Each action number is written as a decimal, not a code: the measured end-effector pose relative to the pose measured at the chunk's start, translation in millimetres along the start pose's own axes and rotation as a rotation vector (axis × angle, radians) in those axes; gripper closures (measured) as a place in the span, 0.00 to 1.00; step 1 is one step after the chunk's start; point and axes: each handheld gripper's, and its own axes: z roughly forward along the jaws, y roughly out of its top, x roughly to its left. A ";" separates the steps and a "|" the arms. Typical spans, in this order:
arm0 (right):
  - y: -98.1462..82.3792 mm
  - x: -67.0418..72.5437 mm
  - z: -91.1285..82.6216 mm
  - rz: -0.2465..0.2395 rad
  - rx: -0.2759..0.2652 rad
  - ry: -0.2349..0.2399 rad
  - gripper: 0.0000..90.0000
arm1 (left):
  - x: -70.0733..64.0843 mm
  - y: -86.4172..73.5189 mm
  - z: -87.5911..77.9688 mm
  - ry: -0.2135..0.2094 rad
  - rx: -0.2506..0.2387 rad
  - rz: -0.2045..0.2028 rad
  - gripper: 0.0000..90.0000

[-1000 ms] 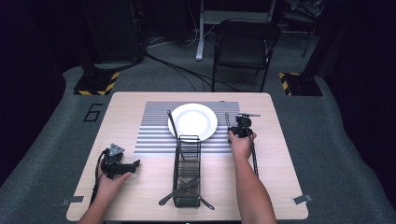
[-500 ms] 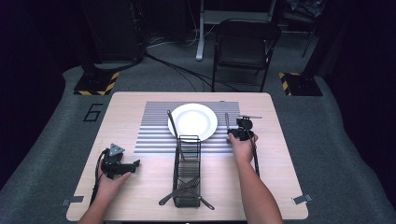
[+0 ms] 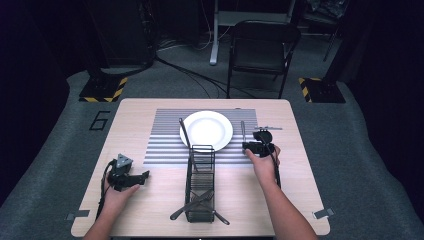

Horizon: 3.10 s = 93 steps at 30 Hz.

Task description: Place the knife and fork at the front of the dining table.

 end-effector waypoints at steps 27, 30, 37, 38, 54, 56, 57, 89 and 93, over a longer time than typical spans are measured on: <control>-48.4 2.3 -27.1 -0.035 -0.057 0.113 0.59 | -12.6 12.6 -17.8 -0.082 -0.058 -0.076 0.51; -49.4 3.5 -30.0 -0.039 -0.067 0.110 0.59 | -17.4 18.6 -21.7 -0.097 -0.052 -0.079 0.52; -51.4 1.0 -34.4 -0.064 -0.062 0.095 0.59 | -28.6 34.0 -28.9 -0.134 -0.051 -0.058 0.57; -51.5 0.5 -34.5 -0.057 -0.059 0.104 0.59 | -29.9 37.1 -29.8 -0.142 -0.050 -0.060 0.58; -53.7 -1.2 -34.5 -0.053 -0.050 0.102 0.58 | -49.8 88.9 -42.0 -0.205 -0.084 -0.034 0.56; -53.8 -1.1 -34.3 -0.055 -0.052 0.099 0.58 | -54.1 95.5 -45.0 -0.218 -0.092 -0.019 0.56; -53.9 -1.4 -34.3 -0.054 -0.051 0.099 0.58 | -56.7 98.7 -46.5 -0.225 -0.098 -0.015 0.56; -54.4 -6.8 -35.1 -0.027 -0.062 0.111 0.57 | -118.4 150.1 -27.7 -0.363 -0.089 0.091 0.68; -54.6 -8.7 -34.7 -0.018 -0.065 0.107 0.57 | -121.7 150.4 -23.1 -0.370 -0.092 0.095 0.73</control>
